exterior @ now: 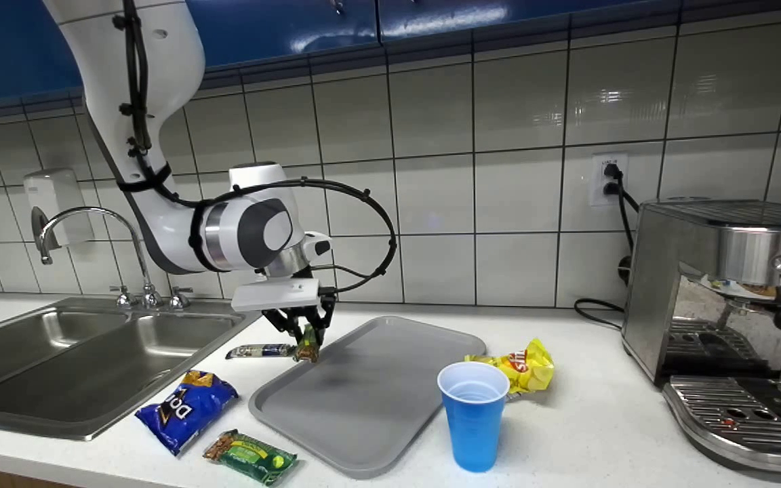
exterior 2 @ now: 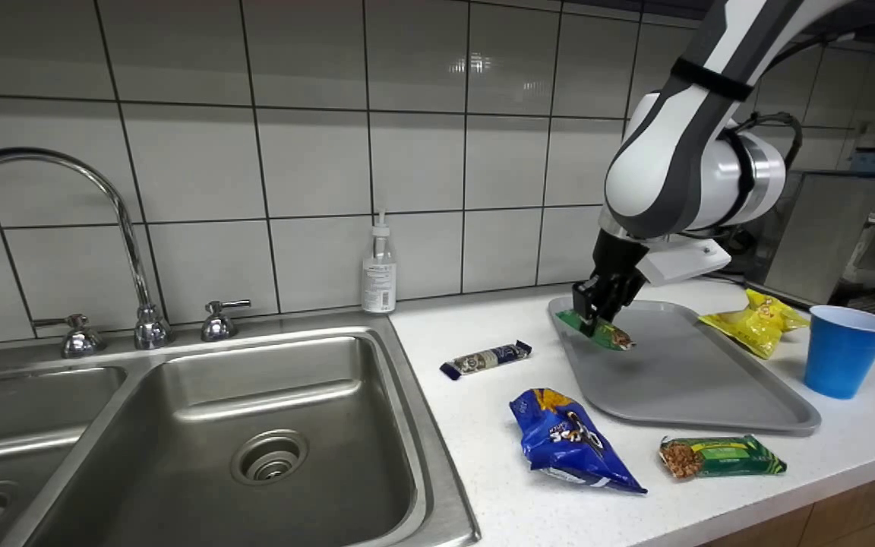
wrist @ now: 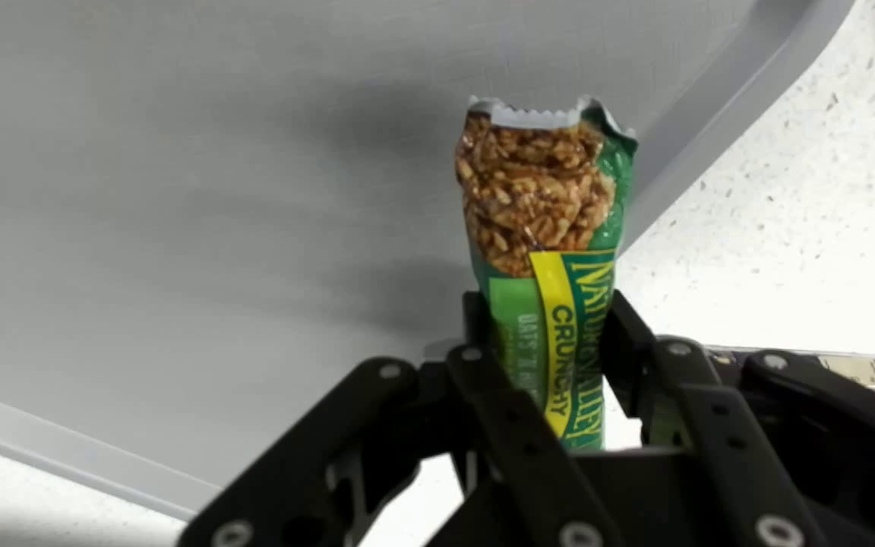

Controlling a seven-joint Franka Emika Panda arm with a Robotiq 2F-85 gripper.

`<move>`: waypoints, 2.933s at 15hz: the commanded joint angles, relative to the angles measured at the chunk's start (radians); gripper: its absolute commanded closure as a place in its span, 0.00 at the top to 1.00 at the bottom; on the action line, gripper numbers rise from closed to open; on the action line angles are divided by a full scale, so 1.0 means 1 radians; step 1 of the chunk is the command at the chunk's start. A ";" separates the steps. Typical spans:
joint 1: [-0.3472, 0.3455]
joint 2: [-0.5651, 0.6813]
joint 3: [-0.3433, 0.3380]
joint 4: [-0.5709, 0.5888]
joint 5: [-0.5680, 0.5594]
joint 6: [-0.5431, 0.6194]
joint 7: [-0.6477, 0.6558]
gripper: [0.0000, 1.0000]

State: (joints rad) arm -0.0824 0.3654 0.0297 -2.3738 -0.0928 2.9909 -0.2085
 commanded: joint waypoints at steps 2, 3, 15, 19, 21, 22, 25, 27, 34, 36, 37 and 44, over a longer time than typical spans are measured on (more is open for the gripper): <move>0.012 -0.003 0.014 0.056 0.031 -0.073 0.031 0.13; 0.015 0.000 0.014 0.068 0.037 -0.084 0.037 0.13; 0.156 0.068 -0.083 0.175 0.032 -0.093 0.301 0.13; 0.213 0.113 -0.128 0.220 0.031 -0.108 0.382 0.13; 0.238 0.132 -0.147 0.234 0.027 -0.113 0.408 0.13; 0.248 0.140 -0.155 0.240 0.025 -0.115 0.418 0.13; 0.271 0.158 -0.172 0.243 0.022 -0.119 0.432 0.13; 0.283 0.166 -0.180 0.240 0.021 -0.115 0.439 0.13; 0.302 0.180 -0.191 0.245 0.034 -0.146 0.482 0.13; 0.310 0.185 -0.199 0.248 0.032 -0.158 0.505 0.13; 0.312 0.186 -0.200 0.249 0.032 -0.164 0.513 0.13; 0.320 0.200 -0.204 0.270 0.033 -0.185 0.556 0.13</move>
State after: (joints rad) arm 0.2173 0.5561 -0.1564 -2.1375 -0.0581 2.8482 0.3084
